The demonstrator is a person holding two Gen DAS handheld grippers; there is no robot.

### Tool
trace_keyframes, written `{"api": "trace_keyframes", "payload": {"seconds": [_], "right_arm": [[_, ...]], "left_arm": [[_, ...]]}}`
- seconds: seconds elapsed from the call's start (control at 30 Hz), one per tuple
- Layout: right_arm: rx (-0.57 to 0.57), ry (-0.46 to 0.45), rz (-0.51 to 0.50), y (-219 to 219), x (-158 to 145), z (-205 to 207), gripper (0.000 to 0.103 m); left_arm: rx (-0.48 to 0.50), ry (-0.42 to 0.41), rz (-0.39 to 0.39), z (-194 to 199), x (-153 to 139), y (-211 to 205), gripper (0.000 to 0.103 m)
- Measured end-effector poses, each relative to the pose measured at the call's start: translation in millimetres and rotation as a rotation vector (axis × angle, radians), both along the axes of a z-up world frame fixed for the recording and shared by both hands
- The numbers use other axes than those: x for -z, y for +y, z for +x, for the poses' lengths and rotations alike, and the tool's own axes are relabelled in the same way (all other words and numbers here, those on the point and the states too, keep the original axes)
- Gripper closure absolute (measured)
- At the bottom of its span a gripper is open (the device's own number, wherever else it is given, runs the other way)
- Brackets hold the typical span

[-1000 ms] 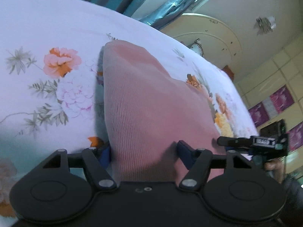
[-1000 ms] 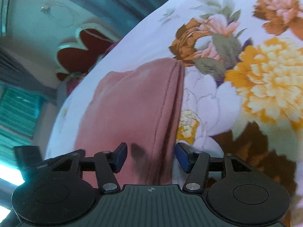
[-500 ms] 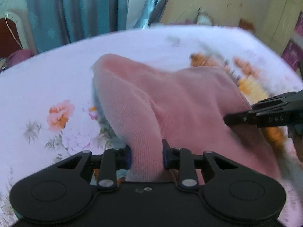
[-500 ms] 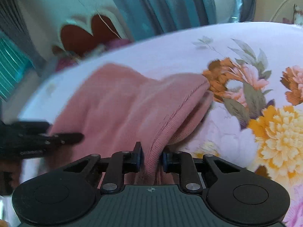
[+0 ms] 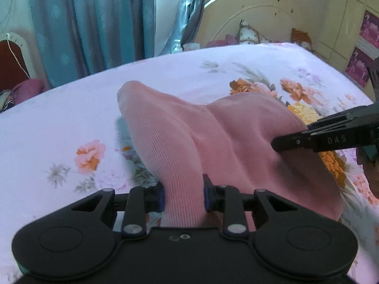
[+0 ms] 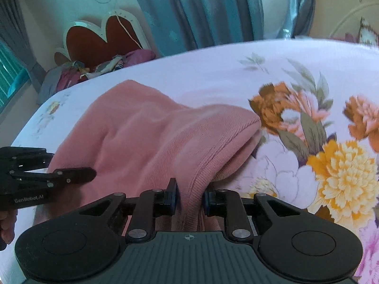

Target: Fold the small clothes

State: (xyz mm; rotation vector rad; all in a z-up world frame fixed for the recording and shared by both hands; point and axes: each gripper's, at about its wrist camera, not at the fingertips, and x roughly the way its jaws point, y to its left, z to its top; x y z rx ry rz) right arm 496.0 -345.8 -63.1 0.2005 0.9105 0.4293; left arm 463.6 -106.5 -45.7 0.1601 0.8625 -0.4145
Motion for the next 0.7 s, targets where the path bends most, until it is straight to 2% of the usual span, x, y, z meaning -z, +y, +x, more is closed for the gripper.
{"api": "trace_keyframes", "payload": {"seconds": [0.2, 0.5, 0.7], "right_arm": [[-0.024, -0.04, -0.028, 62.1, -18.5, -22.7, 0.083], [-0.123, -0.078, -0.04, 203.9, -20.6, -41.4, 0.083], [-0.184, -0.065, -0.043, 272.1, -11.2, -34.9, 0.083]], "left_arm": [[-0.01, -0.016, -0.04, -23.5, -11.0, 64.0, 0.076], [-0.087, -0.014, -0.048, -55.7, -17.4, 202.9, 0.076], [-0.137, 0.008, -0.153, -68.1, -12.1, 282.1, 0.076]]}}
